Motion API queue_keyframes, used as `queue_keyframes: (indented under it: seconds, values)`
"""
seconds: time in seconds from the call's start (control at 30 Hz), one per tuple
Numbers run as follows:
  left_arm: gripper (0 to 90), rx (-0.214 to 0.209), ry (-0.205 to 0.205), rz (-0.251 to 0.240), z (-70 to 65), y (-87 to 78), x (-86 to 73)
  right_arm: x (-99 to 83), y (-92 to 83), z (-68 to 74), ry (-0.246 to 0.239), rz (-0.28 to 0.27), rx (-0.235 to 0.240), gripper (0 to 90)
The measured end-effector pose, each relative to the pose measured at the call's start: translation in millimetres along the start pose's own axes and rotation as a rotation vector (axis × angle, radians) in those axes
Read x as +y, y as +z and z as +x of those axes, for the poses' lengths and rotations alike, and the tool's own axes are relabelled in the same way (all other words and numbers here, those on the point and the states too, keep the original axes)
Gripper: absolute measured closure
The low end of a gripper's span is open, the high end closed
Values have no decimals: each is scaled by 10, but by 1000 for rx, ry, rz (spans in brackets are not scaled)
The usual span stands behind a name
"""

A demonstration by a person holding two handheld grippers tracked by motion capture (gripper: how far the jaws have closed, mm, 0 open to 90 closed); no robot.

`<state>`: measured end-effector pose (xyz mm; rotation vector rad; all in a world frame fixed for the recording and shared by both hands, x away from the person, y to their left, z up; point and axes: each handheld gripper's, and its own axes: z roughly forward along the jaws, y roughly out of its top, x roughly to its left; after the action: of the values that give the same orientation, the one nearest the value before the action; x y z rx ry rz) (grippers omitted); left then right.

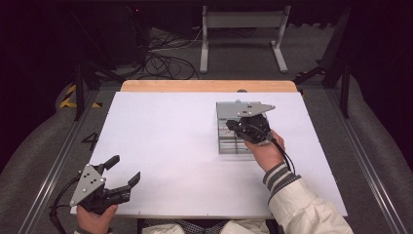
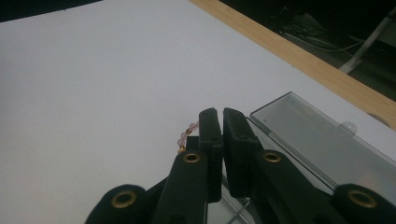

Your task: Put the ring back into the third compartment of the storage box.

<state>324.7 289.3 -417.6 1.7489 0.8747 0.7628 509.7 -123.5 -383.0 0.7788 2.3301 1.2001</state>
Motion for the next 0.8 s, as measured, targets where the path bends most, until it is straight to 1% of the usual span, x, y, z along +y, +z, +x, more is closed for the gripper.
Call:
queue_keyframes:
  seconds: [0.07,0.1,0.2,0.3,0.43,0.8]
  values:
    - [182,0,-5,-1,-4,0,-1,-10,-15,-35,2,3,-8,872]
    - [182,0,0,0,0,-1,0,-16,-22,-53,4,5,-13,871]
    - [182,-1,-6,-2,-5,3,-1,-35,-37,-115,24,8,-23,871]
    - [182,0,-2,-1,0,2,0,-59,-58,-189,40,17,-42,871]
    - [182,-2,-7,-1,-5,6,-1,-87,-82,-262,53,24,-62,871]
    - [182,-2,-9,0,-4,9,-2,-161,-118,-454,78,50,-117,869]
